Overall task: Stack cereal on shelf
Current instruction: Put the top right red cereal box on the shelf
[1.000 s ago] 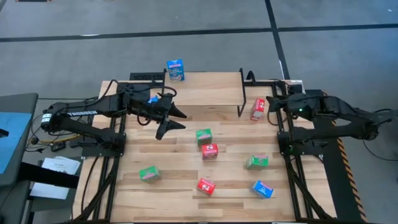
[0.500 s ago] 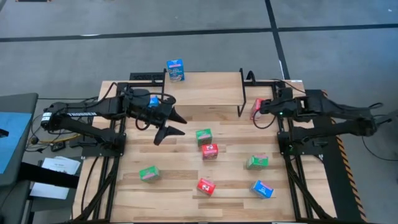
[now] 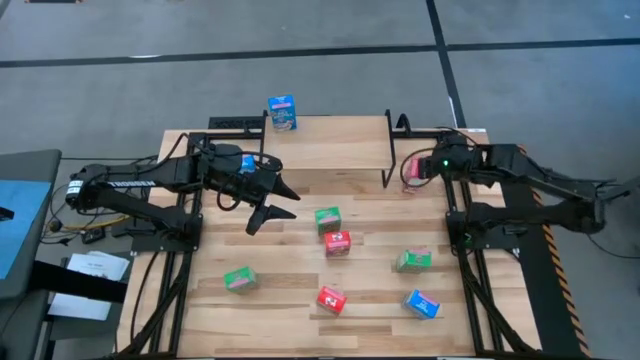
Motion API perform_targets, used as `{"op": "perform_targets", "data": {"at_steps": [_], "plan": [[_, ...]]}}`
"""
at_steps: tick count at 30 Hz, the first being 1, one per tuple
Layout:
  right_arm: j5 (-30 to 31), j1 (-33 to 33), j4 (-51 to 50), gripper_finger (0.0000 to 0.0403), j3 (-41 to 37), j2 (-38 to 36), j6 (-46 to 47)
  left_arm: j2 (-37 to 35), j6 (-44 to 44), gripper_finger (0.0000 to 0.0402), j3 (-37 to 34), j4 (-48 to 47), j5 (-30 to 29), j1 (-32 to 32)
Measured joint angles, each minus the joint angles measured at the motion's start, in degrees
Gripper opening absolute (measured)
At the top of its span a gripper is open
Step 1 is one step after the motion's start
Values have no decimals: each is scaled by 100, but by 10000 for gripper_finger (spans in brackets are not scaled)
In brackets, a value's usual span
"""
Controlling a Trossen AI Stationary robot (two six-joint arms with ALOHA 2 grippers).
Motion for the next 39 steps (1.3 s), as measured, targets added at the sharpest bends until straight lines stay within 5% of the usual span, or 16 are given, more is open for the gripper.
{"op": "perform_targets", "data": {"at_steps": [7, 39], "plan": [[-845, -675, 738, 306, -312, 7, -532, 0, 0, 224, 0, 0, -1, 1], [-1202, -1105, 1296, 306, -616, 1318, -180, 0, -111, 224, 0, -1, -1, 1]]}}
